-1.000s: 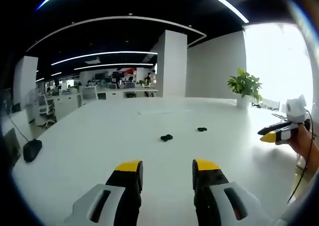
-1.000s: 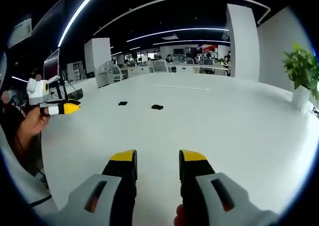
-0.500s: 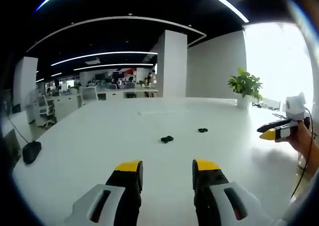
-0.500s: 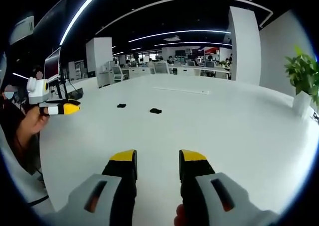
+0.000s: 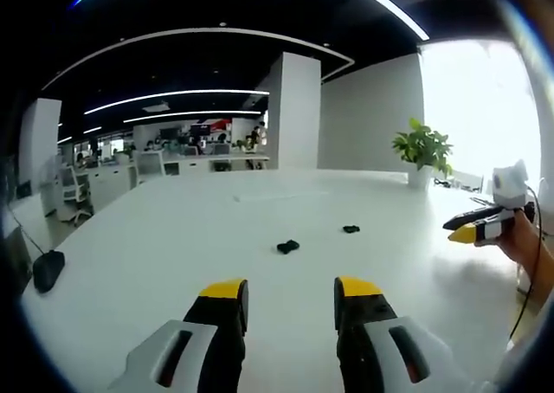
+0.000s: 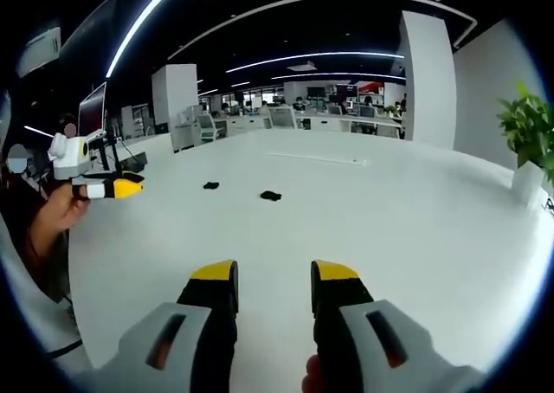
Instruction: Snap the two parts of the plastic buckle together until the buckle closes and remains connected.
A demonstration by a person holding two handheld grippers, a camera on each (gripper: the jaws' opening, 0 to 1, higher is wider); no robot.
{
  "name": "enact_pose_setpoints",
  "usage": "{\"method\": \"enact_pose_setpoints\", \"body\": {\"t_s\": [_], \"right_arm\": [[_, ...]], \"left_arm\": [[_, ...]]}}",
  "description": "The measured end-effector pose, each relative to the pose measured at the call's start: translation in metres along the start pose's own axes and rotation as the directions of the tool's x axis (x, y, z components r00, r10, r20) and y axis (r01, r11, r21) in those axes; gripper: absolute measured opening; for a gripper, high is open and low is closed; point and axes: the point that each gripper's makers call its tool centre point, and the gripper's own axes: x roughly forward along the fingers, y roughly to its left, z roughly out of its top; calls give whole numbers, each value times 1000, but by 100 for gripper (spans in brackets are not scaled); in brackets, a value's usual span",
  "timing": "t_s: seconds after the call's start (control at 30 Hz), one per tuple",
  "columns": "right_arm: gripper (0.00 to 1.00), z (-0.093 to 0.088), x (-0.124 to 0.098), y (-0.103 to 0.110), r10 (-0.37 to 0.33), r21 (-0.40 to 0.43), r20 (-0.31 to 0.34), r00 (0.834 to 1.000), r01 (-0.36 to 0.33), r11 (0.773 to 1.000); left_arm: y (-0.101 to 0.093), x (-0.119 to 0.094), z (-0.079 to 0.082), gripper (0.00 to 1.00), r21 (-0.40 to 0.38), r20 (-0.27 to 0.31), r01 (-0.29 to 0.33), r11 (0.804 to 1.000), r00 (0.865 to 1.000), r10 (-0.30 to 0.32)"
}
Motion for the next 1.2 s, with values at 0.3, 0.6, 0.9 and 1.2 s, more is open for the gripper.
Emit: {"method": "enact_pose_setpoints", "body": {"t_s": [0.3,0.6,0.9,1.2], "right_arm": [[34,-1,5,-4,6,-6,-15,1000,-6,1000],[34,3,9,-7,11,-16,-13,1000,-11,1000],[34,7,13,-9,24,-15,-10,1000,-24,1000],[32,9,18,-12,32,-30,-22,999,-33,999]], "left_arm": [[0,4,2,40,-2,-3,18,1000,1000,-18],[0,8,5,40,11,0,24,1000,1000,-24],[2,11,8,40,26,0,25,999,1000,-25],[2,15,6,40,21,-7,29,999,1000,-29]]}}
